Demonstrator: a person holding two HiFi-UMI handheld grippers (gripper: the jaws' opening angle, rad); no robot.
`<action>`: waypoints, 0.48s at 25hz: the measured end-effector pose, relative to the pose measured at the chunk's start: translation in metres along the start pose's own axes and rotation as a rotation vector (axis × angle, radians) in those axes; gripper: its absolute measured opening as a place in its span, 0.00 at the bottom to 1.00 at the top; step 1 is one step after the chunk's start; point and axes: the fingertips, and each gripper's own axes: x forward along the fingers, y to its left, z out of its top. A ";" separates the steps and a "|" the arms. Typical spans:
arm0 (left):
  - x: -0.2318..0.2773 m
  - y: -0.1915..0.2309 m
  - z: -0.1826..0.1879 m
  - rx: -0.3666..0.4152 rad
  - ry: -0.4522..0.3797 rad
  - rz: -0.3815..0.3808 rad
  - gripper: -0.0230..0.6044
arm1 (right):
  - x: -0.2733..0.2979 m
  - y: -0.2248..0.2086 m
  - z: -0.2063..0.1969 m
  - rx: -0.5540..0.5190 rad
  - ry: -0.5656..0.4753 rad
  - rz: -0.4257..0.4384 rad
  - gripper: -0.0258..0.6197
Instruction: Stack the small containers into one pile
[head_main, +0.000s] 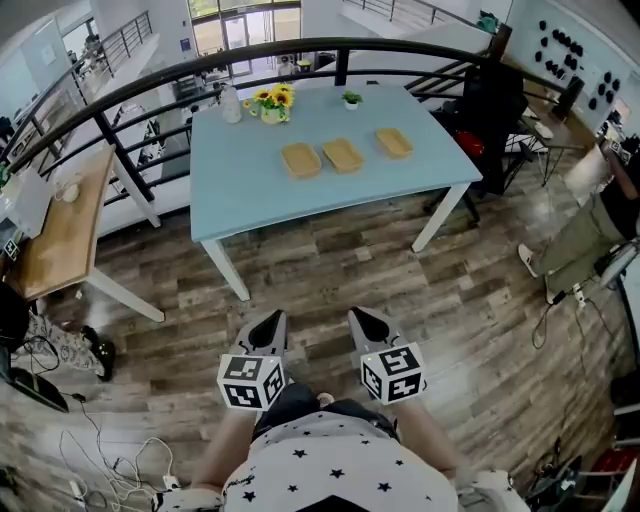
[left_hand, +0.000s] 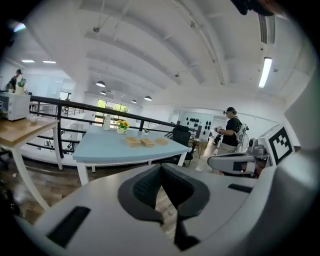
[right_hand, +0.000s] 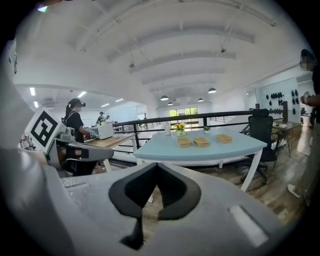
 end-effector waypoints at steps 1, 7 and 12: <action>-0.003 -0.001 0.000 -0.002 -0.006 0.003 0.04 | -0.002 0.002 -0.001 -0.002 0.000 0.001 0.05; -0.022 -0.003 -0.001 0.017 -0.023 0.023 0.04 | -0.011 0.018 -0.003 0.031 -0.012 0.040 0.05; -0.031 -0.010 -0.007 0.019 -0.031 0.028 0.04 | -0.019 0.021 -0.004 0.028 -0.026 0.038 0.05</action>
